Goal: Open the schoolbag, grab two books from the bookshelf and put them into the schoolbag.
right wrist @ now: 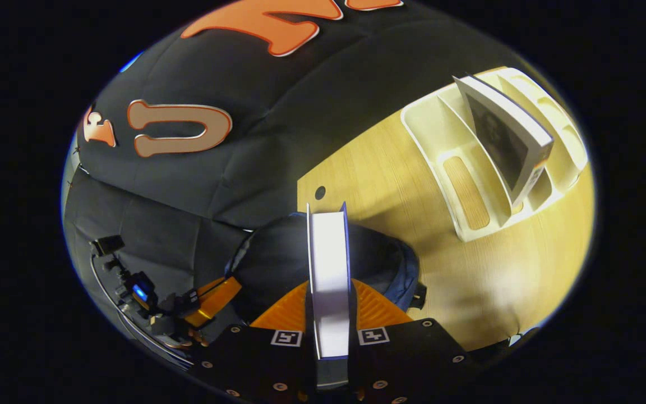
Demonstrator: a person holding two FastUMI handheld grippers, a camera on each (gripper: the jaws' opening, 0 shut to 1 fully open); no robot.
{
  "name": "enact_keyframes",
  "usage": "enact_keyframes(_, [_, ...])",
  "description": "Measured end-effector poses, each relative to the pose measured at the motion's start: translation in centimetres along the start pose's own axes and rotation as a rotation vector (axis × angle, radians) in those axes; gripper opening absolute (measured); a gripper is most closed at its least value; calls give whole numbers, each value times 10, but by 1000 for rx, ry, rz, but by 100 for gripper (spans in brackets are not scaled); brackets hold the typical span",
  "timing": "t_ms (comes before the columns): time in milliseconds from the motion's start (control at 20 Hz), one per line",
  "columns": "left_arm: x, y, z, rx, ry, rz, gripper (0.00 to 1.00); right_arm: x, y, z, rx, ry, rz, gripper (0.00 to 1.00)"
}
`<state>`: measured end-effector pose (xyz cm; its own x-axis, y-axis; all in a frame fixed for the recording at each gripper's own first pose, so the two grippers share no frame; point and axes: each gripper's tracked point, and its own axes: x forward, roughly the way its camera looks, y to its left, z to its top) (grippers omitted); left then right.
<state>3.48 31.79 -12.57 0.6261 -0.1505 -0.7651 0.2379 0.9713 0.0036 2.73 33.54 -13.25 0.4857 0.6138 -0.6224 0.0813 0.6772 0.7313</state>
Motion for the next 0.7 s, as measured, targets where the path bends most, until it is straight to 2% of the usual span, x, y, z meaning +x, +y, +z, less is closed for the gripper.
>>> enact_keyframes(400, [2,-15,5,15,6,-32,0,48,-2,-27,149,-23,88,21])
enact_keyframes(700, [6,-30,1,57,19,-72,1,95,6,-46,174,-17,112,21])
